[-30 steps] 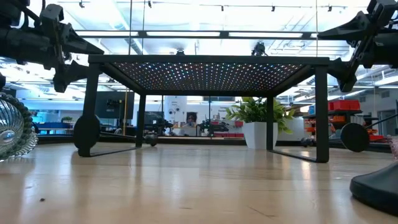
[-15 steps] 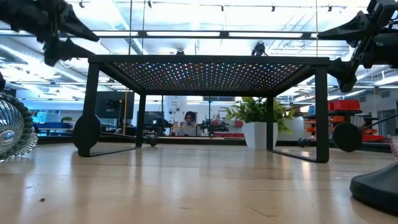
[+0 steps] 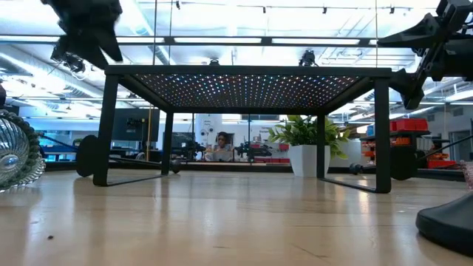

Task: Pick & Place candle stick holders
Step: Put the left black metal candle holder on the shelf

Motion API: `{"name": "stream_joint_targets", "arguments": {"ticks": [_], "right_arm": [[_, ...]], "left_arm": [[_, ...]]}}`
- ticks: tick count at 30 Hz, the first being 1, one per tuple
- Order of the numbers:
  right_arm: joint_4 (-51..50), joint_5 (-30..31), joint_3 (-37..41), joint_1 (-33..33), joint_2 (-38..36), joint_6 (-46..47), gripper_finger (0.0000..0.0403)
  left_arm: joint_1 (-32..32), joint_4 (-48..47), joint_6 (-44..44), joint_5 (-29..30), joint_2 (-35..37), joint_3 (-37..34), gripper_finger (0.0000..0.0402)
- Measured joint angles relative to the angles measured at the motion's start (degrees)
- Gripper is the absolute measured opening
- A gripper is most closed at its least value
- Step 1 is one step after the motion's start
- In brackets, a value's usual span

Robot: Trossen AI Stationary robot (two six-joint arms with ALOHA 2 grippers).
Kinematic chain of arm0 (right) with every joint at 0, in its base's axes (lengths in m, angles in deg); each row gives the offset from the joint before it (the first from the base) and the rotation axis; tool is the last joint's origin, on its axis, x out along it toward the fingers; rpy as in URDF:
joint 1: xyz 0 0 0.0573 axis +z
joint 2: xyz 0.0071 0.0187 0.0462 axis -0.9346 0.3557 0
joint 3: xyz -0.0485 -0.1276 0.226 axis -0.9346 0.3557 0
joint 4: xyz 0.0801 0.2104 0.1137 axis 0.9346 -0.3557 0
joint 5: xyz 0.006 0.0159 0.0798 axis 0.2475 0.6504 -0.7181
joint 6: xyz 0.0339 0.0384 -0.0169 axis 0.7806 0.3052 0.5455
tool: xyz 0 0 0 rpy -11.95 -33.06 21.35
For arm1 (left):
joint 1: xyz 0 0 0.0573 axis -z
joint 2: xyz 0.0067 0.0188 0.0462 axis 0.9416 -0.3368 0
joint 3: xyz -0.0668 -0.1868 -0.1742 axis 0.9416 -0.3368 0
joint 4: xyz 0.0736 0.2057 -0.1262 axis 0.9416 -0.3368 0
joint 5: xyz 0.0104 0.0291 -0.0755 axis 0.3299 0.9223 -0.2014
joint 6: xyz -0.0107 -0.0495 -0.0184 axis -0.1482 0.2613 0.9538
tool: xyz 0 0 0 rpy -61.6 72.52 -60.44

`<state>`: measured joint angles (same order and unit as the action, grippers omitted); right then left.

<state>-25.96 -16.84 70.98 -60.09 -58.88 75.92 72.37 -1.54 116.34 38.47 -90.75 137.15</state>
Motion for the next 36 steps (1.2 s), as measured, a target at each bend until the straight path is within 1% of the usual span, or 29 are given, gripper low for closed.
{"name": "stream_joint_targets", "arguments": {"ticks": [5, 7, 11, 16, 23, 29, 36], "right_arm": [[0.0, 0.0, 0.0, 0.0, 0.0, 0.0, 0.0297], [0.0, 0.0, 0.0, 0.0, 0.0, 0.0, 0.0297], [0.0, 0.0, 0.0, 0.0, 0.0, 0.0, 0.0297], [0.0, 0.0, 0.0, 0.0, 0.0, 0.0, 0.0297], [0.0, 0.0, 0.0, 0.0, 0.0, 0.0, 0.0297], [0.0, 0.0, 0.0, 0.0, 0.0, 0.0, 0.0297], [0.0, 0.0, 0.0, 0.0, 0.0, 0.0, 0.0297]], "left_arm": [[-6.3, -1.0, -4.7, -10.0, -9.2, 0.0, 0.0243], [-8.2, -1.0, -7.5, -12.5, -12.1, 0.0, 0.0242], [-11.6, -0.8, -11.0, -12.2, -16.4, 0.0, 0.0242], [-16.2, -0.8, -13.9, -15.1, -21.0, 0.0, 0.0242], [-20.8, -0.7, -17.0, -14.6, -27.6, 0.0, 0.0242], [-23.5, 1.0, -19.6, -15.5, -33.4, 0.0, 0.0242], [-25.1, 5.7, -22.6, -20.1, -38.3, 0.0, 0.0242]]}}
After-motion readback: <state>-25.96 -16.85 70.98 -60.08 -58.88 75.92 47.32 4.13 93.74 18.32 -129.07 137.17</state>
